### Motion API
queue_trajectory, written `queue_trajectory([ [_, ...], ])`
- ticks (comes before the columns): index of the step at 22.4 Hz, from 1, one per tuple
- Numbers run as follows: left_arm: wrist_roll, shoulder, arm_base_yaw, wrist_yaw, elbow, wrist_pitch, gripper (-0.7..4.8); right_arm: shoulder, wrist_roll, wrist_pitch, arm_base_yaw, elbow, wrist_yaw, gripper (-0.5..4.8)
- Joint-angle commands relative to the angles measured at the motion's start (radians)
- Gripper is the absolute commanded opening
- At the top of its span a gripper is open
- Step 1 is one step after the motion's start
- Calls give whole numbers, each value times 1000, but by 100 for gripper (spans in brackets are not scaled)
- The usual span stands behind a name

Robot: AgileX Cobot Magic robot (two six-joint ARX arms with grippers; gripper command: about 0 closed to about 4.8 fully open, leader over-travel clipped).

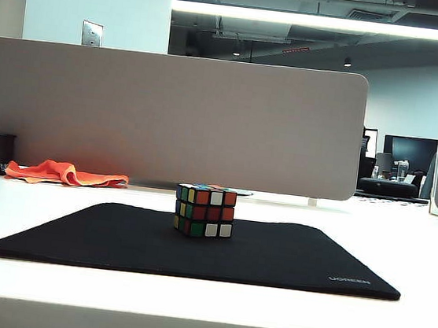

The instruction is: Pick up the cube on the right side of the mouse pad, then place it in the center of the mouse pad.

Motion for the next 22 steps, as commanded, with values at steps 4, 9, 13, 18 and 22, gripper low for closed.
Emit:
queue_trajectory([
  [4, -67, -154, 1, -74, -152, 3, -6, -217, -3, -169, 1, -139, 51, -1],
  [9, -90, -187, 1, -164, -229, 54, -6, -282, 66, -162, 0, -217, 216, -1],
  [13, -190, -187, 1, -269, -268, 104, -6, -294, 187, -103, 0, -267, 294, -1],
  [18, -183, -187, 0, -276, -342, 240, -6, -300, 136, 89, 1, -381, 261, -1],
  [22, -145, -187, 0, -274, -422, 340, -6, -319, -4, 272, 2, -480, 134, -1],
])
